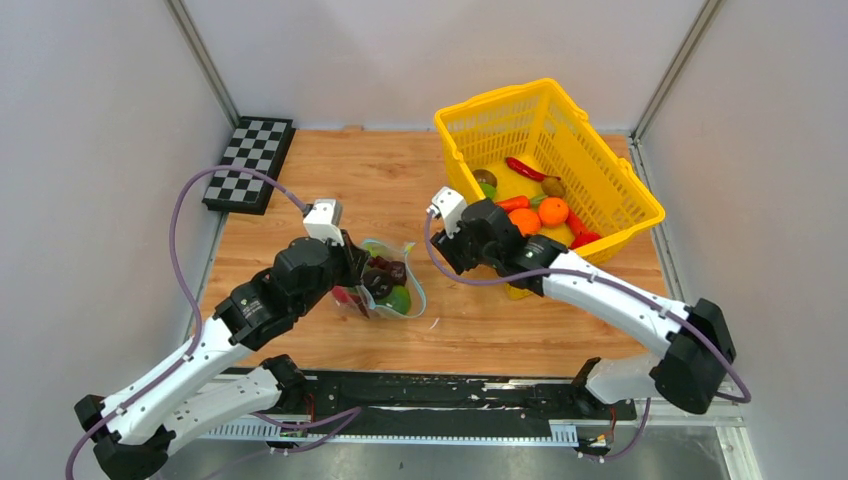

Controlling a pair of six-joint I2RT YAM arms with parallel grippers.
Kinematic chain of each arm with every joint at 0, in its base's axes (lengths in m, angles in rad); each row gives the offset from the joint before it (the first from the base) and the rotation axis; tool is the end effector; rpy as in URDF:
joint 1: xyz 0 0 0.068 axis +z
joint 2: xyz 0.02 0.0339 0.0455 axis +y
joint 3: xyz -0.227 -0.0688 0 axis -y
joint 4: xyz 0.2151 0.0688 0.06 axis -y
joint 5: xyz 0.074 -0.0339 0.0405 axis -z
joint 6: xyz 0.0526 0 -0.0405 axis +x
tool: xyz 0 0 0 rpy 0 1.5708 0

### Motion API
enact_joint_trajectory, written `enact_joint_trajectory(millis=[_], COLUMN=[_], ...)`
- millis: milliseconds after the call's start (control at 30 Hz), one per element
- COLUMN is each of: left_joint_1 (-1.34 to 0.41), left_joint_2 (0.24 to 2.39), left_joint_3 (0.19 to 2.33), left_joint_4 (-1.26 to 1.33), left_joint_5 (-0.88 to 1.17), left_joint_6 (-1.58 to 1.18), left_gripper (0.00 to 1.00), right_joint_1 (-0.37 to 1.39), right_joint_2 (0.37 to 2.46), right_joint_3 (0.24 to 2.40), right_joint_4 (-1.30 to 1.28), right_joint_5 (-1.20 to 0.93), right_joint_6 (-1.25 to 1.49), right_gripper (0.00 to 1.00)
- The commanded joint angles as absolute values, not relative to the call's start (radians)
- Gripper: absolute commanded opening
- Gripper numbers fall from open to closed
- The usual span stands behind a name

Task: Place the food in the zip-top bag and seal the zipper
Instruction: Adjust the bin at the center of the board, then adjust the zipper food storage bag at the center of the board.

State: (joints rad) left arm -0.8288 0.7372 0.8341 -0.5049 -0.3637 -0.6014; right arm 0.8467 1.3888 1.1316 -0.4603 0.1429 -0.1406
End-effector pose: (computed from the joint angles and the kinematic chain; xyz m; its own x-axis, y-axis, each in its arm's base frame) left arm 0.1309 -0.1151 0.2978 -0.4860 -0.2524 -0.8367 0.2344 0.8847 -0.4030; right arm 0.2025 0.2177 0.2572 -0.3373 -0.5908 -0.7329 -0.7248 0.6598 -0.1983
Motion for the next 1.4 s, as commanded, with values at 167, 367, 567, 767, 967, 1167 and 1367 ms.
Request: enact_joint_trajectory(millis=[167,367,567,767,967,1167,1367], left_joint_1=[-0.822,-0.821,-0.821,-0.821,-0.821,-0.821,-0.821], left_joint_2=[0.724,0.782,0.837,0.845,0.868,0.886,0.892], left_joint_3=[0.937,1.015,1.063,1.045,1.05,1.04,1.039], left_joint_4=[-0.524,-0.567,-0.572,-0.529,-0.52,-0.508,-0.511], left_joint_5=[-0.266,-0.107,-0.012,0.016,0.024,0.05,0.057], left_joint_6=[-0.413,-0.326,-0.322,-0.366,-0.364,-0.373,-0.367], left_gripper=[0.0,0.0,0.0,0.0,0.0,0.0,0.0], right_joint_1=[0.845,0.844,0.85,0.889,0.896,0.896,0.896], right_joint_2=[1.084,1.011,0.977,0.97,0.979,0.979,0.978], right_joint_3=[0.814,0.748,0.707,0.686,0.653,0.609,0.596], right_joint_4=[-0.041,-0.072,-0.037,-0.01,0.032,0.126,0.149], right_joint_5=[-0.289,-0.468,-0.593,-0.647,-0.611,-0.578,-0.561], right_joint_6=[-0.5,-0.653,-0.7,-0.672,-0.67,-0.675,-0.682], right_gripper=[0.58,0.6,0.58,0.53,0.49,0.48,0.44])
